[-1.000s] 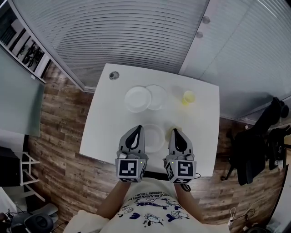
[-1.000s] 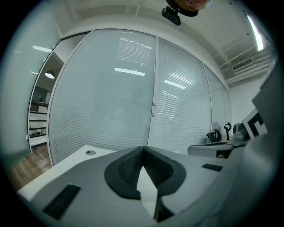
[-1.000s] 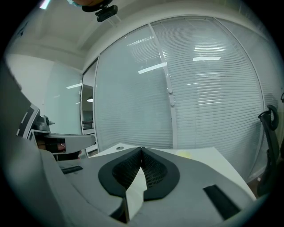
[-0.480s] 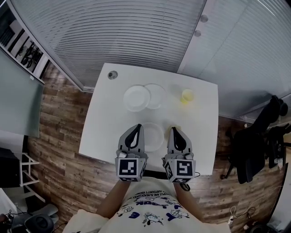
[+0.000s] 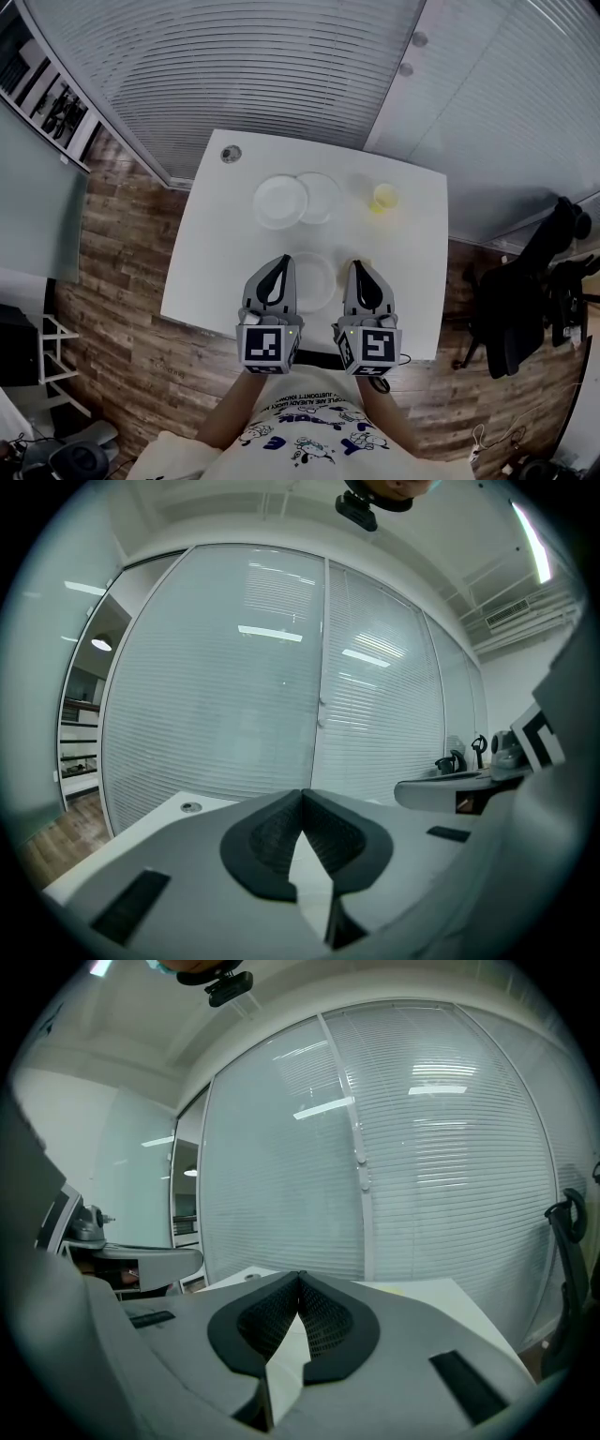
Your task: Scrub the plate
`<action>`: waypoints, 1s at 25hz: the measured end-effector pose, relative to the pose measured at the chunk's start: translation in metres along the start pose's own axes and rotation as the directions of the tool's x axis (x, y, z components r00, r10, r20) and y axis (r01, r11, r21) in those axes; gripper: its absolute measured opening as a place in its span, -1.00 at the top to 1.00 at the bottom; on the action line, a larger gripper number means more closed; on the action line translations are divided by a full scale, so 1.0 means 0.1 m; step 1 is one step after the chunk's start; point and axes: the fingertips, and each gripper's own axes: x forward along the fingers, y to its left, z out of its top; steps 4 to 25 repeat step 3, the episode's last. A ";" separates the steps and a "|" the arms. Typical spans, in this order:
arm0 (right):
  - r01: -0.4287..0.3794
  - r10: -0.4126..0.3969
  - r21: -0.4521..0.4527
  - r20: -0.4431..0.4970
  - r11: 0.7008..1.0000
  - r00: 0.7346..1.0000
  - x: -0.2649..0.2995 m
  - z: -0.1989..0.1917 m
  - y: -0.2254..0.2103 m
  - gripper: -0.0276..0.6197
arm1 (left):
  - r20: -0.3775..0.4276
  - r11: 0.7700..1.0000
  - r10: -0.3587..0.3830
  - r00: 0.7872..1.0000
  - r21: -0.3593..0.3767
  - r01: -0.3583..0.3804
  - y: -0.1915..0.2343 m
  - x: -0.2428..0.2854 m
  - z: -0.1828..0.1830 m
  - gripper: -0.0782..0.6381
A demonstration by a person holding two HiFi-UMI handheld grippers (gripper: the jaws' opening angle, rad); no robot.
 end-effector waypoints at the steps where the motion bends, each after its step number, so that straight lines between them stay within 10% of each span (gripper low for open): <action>1: 0.001 -0.001 0.001 0.000 1.000 1.000 0.00 0.00 -0.01 0.91 | -0.001 1.000 0.000 1.000 -0.001 0.000 0.00 0.01 0.00 0.70; 25: 0.005 -0.005 0.002 0.001 1.000 1.000 0.00 0.01 -0.03 0.91 | -0.002 1.000 0.000 1.000 -0.001 0.000 -0.01 0.01 0.00 0.70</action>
